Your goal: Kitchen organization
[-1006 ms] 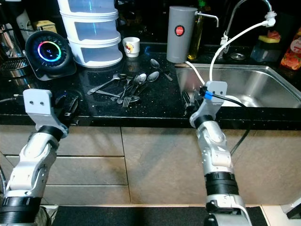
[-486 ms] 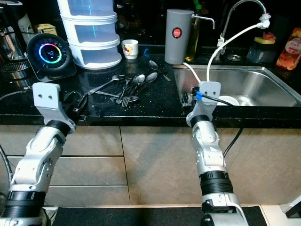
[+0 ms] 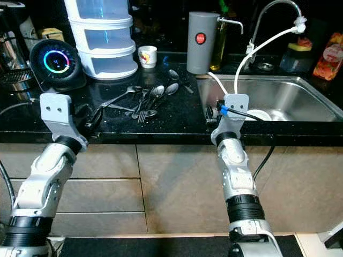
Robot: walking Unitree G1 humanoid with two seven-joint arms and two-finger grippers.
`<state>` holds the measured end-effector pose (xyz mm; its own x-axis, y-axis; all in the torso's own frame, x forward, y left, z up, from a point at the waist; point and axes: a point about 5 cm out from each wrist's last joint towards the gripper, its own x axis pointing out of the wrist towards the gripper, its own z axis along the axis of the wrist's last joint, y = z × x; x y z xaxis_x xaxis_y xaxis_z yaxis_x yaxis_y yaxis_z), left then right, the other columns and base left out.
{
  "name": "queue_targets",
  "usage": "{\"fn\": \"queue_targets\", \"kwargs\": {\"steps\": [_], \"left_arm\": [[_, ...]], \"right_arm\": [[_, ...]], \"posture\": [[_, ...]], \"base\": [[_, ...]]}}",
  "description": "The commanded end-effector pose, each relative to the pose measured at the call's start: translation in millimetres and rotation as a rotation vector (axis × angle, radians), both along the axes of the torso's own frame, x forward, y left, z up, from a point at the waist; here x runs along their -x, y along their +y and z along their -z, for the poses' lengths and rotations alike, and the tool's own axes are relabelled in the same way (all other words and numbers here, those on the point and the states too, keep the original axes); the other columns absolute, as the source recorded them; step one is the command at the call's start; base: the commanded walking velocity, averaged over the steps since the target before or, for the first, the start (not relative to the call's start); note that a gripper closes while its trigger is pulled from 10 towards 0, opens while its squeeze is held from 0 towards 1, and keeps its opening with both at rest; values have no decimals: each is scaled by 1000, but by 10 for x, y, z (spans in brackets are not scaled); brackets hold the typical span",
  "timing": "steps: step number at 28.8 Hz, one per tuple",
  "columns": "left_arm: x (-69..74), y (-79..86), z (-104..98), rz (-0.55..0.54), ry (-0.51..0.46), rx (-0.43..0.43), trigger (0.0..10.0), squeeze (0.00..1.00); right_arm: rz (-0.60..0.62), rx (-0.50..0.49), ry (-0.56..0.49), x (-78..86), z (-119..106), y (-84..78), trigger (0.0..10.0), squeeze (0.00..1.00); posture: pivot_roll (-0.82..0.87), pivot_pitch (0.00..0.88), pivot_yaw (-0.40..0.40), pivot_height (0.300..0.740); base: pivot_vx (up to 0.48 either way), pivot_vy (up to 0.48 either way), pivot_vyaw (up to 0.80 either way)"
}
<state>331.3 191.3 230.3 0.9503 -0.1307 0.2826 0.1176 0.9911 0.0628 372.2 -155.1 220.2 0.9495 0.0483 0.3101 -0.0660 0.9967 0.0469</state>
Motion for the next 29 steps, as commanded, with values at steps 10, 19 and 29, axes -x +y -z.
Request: {"fn": "queue_targets", "kwargs": {"steps": [10,19,29], "left_arm": [[11,-35,-11,21,-1,3,10000,0],[13,-46,-24,31,-3,0,10000,0],[5,-63,-35,43,-3,-12,10000,0]], "right_arm": [[3,-1,1,-19,-15,28,10000,0],[8,-4,-7,-15,-33,26,10000,0],[31,-19,27,-28,6,1,10000,0]], "posture": [[58,34,-18,740],[59,33,-16,740],[61,33,-12,740]], "base": [[324,0,0],[328,0,0],[328,0,-54]]}}
